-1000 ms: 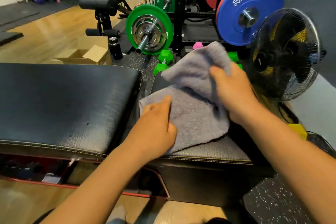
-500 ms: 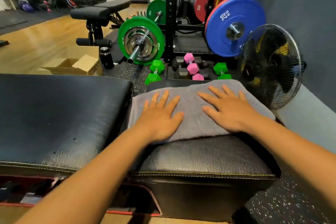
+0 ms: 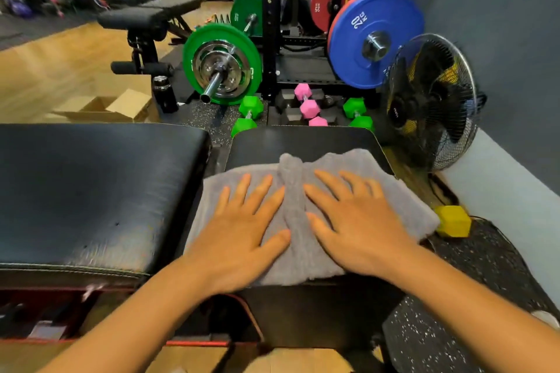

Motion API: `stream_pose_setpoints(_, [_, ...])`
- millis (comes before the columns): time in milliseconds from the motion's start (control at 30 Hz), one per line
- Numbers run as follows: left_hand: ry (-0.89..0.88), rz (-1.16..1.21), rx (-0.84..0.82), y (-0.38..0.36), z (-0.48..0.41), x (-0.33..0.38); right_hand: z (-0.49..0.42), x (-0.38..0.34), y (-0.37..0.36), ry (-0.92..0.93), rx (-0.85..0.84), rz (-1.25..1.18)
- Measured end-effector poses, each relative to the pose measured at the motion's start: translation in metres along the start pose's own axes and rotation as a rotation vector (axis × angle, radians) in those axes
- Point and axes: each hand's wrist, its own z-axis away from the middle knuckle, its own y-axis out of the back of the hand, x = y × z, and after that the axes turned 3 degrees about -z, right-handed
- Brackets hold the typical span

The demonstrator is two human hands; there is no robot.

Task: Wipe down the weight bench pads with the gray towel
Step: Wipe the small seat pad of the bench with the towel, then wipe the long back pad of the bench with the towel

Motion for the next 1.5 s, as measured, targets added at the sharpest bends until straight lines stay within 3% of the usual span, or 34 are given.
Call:
stream_pose_setpoints(100, [-0.038, -0.044, -0.028, -0.006, 0.040, 0.019, 0.040, -0.004, -0.003, 0.082, 0.006, -0.030])
stream_pose_setpoints(233, [-0.065, -0.272, 0.127, -0.023, 0.050, 0.028, 0.063, 0.024, 0.001, 0.178, 0.001, 0.071])
stream_pose_setpoints(367, [-0.139, -0.243, 0.224, -0.026, 0.048, 0.032, 0.072, 0.030, 0.006, 0.265, 0.156, 0.162])
stream_pose_setpoints(433, [-0.133, -0.130, 0.277, -0.023, 0.050, 0.037, 0.073, 0.019, 0.007, 0.293, 0.266, 0.039])
stream_pose_setpoints(567, [0.111, 0.504, 0.505, 0.005, 0.044, 0.044, 0.052, -0.015, 0.012, 0.116, 0.406, -0.547])
stream_pose_setpoints(667, [0.181, 0.655, 0.662, 0.033, 0.042, 0.036, 0.026, -0.036, 0.021, 0.192, 0.456, -0.763])
stream_pose_setpoints(800, [0.240, 0.453, 0.771, 0.062, 0.067, 0.005, -0.006, -0.060, 0.040, 0.346, 0.479, -0.712])
stream_pose_setpoints(1000, [0.431, -0.191, 0.762, 0.114, 0.125, -0.045, -0.049, -0.122, 0.056, 0.525, 0.572, -0.523])
stream_pose_setpoints(1067, [0.481, -0.283, 0.694, 0.118, 0.141, -0.068, -0.064, -0.147, 0.046, 0.551, 0.492, -0.441])
stream_pose_setpoints(1200, [0.567, -0.065, 0.257, 0.065, 0.157, -0.111, -0.075, -0.190, -0.017, 0.476, -0.127, -0.448])
stream_pose_setpoints(1233, [0.567, -0.002, 0.181, 0.049, 0.161, -0.116, -0.074, -0.196, -0.032, 0.434, -0.194, -0.393])
stream_pose_setpoints(1367, [0.475, 0.034, 0.240, 0.031, 0.159, -0.132, -0.083, -0.210, -0.046, 0.335, -0.043, -0.368])
stream_pose_setpoints(1500, [0.403, 0.112, 0.176, 0.044, 0.136, -0.162, -0.104, -0.226, -0.052, 0.185, -0.192, -0.312])
